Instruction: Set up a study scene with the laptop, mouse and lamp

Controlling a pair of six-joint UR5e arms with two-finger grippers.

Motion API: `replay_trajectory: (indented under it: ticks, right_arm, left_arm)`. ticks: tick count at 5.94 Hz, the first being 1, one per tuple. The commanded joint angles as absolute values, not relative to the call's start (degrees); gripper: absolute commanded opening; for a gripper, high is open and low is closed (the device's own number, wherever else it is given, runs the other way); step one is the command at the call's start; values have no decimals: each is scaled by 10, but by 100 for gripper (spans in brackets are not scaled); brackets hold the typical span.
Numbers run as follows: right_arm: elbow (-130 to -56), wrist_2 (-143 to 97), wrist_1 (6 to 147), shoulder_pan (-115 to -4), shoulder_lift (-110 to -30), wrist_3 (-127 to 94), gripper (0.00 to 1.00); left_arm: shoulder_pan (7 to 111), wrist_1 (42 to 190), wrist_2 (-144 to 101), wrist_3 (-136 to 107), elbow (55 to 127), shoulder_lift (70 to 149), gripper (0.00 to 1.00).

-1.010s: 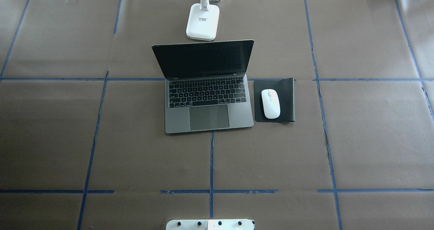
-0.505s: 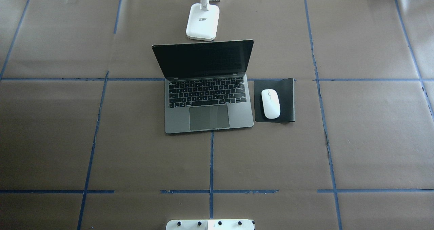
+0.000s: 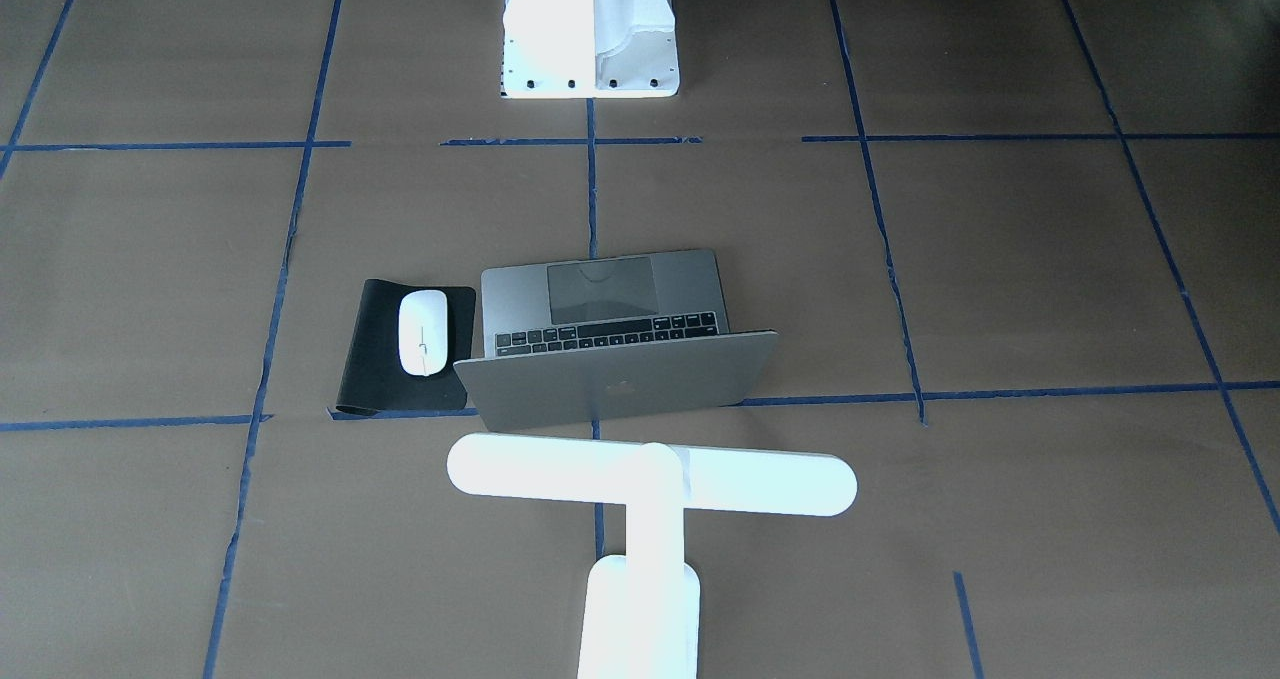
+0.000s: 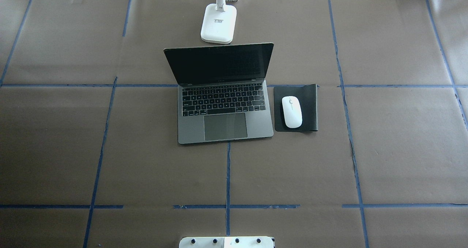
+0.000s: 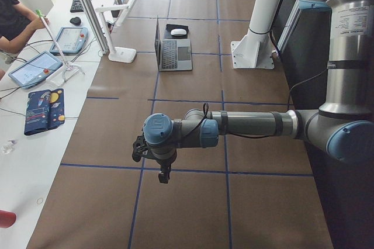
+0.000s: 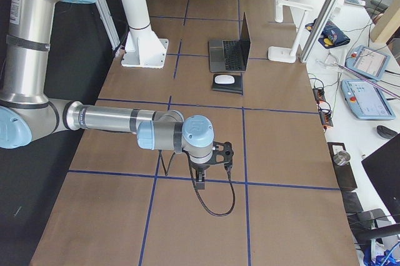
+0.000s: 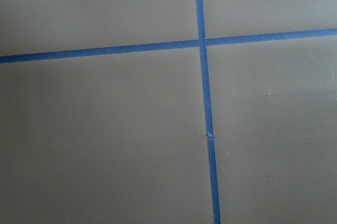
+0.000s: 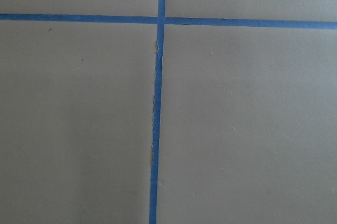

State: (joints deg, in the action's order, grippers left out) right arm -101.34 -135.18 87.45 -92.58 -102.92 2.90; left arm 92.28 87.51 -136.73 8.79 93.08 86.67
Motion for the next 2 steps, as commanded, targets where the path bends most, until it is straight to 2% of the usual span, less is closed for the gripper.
replay_trajectory:
  ticks: [1,2]
  right_arm:
    - [-1013,-1352,874,-926,-1029,29,100]
    - [-1013,-1352,875,-925,-1029,29,100]
  left_arm:
    - [923,875,-1368,89,930,867,100]
    - [923,875,-1368,89,929,867,100]
